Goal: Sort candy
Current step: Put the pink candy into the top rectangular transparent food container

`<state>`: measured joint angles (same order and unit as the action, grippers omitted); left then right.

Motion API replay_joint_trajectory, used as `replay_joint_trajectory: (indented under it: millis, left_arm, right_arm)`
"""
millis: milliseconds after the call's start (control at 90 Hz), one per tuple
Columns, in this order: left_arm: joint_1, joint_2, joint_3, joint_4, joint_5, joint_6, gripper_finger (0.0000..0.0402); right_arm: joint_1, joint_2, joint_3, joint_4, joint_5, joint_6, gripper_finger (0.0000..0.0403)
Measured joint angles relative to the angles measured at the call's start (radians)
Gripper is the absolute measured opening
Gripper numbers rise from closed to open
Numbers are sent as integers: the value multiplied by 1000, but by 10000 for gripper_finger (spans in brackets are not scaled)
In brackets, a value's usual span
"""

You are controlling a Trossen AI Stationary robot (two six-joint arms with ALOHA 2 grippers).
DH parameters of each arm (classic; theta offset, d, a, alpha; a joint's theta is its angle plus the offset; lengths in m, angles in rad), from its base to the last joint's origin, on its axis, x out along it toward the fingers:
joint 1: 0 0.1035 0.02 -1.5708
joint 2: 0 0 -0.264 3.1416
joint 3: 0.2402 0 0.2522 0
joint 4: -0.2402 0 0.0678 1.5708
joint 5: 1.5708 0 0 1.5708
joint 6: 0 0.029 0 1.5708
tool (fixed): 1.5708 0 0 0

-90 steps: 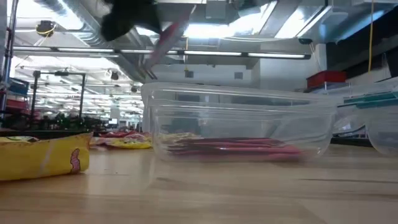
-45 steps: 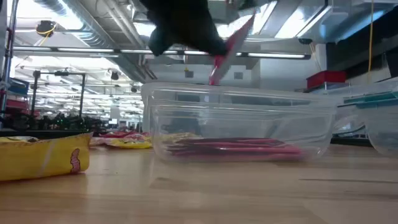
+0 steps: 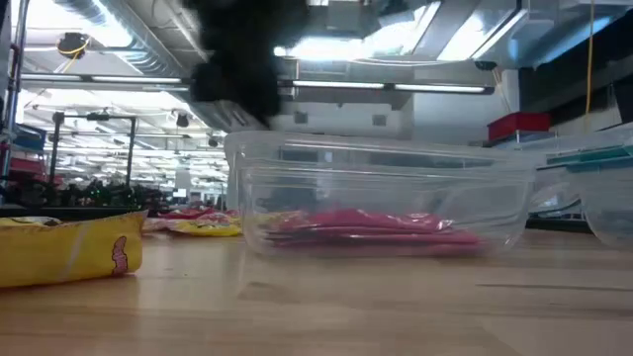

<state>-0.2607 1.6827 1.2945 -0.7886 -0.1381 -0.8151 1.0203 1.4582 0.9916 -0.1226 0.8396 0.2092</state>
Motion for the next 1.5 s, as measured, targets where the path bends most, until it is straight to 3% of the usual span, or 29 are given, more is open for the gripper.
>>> replay_joint_trajectory:
  millis: [144,289,522,811,989,1233,1500]
  left_arm:
    - [-47,-38,-20,-335,-1,-191,107]
    - [-61,-43,-114,-447,115,-256,122]
    - [-18,-43,-329,-452,166,-282,173]
    - [78,-49,-533,-270,225,-193,198]
    - [110,-49,-563,-212,273,-162,155]
    - [96,-43,-509,-192,310,-133,19]
    - [30,-39,-338,-328,181,-172,1]
  right_arm:
    - [0,0,0,1,-3,0,193]
    - [0,0,0,2,-3,2,193]
    - [0,0,0,1,-22,21,193]
    - [0,0,0,1,-20,20,193]
    - [0,0,0,0,-19,19,193]
    - [0,0,0,0,-19,21,193]
    - [0,0,0,-2,-20,21,193]
